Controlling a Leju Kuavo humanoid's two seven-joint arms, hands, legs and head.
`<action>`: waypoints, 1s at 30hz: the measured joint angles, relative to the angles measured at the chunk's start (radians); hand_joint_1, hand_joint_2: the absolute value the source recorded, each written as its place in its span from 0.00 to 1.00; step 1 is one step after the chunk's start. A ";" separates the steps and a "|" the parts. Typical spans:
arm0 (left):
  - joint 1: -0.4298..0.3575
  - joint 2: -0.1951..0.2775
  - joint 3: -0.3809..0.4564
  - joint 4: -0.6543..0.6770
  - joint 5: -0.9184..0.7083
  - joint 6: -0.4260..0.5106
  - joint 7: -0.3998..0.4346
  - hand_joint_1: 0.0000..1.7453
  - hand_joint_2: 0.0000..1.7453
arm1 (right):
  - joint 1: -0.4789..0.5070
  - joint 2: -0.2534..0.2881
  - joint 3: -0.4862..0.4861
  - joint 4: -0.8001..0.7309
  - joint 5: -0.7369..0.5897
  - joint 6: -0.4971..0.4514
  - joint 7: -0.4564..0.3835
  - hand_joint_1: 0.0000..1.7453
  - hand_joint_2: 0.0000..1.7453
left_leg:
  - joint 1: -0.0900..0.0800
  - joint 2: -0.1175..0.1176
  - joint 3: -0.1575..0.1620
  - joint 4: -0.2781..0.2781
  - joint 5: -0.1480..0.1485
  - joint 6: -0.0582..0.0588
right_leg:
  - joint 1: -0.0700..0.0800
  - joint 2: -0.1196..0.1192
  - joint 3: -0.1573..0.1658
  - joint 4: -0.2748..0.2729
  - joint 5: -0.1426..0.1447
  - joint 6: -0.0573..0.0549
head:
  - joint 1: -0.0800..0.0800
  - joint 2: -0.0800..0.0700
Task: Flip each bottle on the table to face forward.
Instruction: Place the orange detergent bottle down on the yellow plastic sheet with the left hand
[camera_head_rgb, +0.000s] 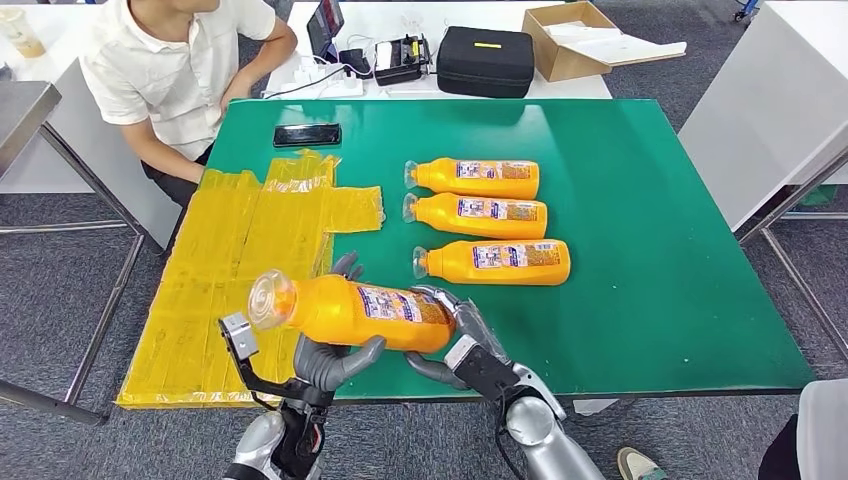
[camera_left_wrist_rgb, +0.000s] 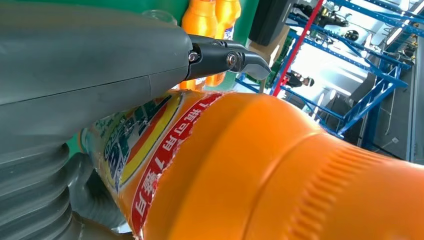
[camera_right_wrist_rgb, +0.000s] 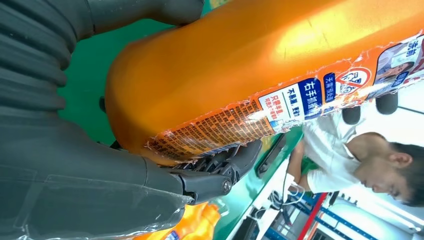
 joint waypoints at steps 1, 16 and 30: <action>-0.002 0.000 -0.001 0.002 0.004 -0.002 -0.002 0.00 1.00 | -0.005 0.000 0.003 0.003 -0.004 0.003 0.000 1.00 1.00 | 0.000 0.000 0.000 0.000 0.000 0.000 | 0.000 0.000 0.000 0.000 0.000 0.000 | 0.000 0.000; 0.000 0.000 -0.009 -0.047 -0.022 0.013 -0.061 1.00 1.00 | -0.014 0.018 0.039 0.060 -0.044 -0.001 0.010 1.00 1.00 | 0.000 0.000 0.000 0.000 0.000 0.000 | 0.000 0.000 -0.001 0.000 0.000 0.000 | 0.000 0.000; 0.005 0.000 -0.008 -0.079 0.033 0.047 -0.084 1.00 1.00 | 0.008 0.035 0.026 0.100 -0.109 0.021 0.025 0.00 1.00 | 0.000 0.000 0.000 0.000 0.000 0.000 | 0.000 0.000 -0.001 0.000 0.000 0.000 | 0.000 0.000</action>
